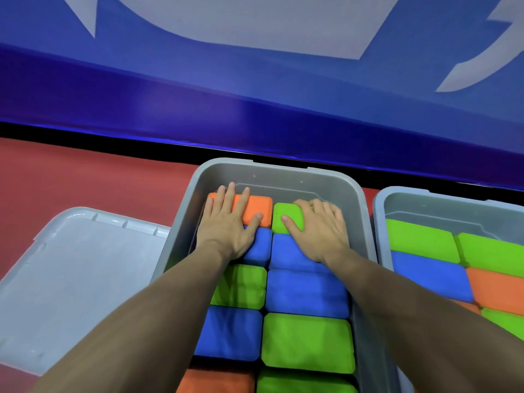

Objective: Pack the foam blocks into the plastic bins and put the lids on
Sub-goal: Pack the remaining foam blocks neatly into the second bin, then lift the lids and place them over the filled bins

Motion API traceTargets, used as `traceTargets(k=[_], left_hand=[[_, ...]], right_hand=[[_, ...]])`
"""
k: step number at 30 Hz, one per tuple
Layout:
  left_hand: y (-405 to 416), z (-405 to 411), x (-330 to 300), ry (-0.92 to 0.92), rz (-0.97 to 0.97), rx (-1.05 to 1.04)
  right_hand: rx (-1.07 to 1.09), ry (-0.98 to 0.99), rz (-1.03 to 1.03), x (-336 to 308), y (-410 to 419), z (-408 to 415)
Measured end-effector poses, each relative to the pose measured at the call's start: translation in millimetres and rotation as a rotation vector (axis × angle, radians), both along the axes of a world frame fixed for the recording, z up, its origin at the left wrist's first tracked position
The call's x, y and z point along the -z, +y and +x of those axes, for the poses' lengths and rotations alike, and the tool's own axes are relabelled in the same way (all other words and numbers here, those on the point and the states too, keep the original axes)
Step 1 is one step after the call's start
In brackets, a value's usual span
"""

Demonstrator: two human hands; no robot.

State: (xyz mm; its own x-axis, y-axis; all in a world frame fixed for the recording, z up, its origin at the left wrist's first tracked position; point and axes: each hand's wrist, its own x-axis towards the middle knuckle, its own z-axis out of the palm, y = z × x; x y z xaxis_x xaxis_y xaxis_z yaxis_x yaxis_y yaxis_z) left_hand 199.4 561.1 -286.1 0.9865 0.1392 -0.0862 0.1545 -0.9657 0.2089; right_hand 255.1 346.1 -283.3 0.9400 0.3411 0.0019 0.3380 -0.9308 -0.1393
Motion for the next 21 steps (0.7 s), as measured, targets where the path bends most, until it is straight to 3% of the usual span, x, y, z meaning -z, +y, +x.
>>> traceTargets(k=[13, 18, 21], left_hand=[[-7.7, -9.4, 7.6, -0.07, 0.089, 0.044], [-6.9, -6.0, 7.5, -0.033, 0.101, 0.063], [-5.7, -3.3, 2.1, 0.038, 0.072, 0.063]], right_hand=[[0.031, -0.122, -0.027, 9.0, -0.4, -1.7], [0.051, -0.019, -0.079, 5.3, 4.8, -1.4], [0.055, 0.157, -0.09, -3.5, 5.4, 2.0]])
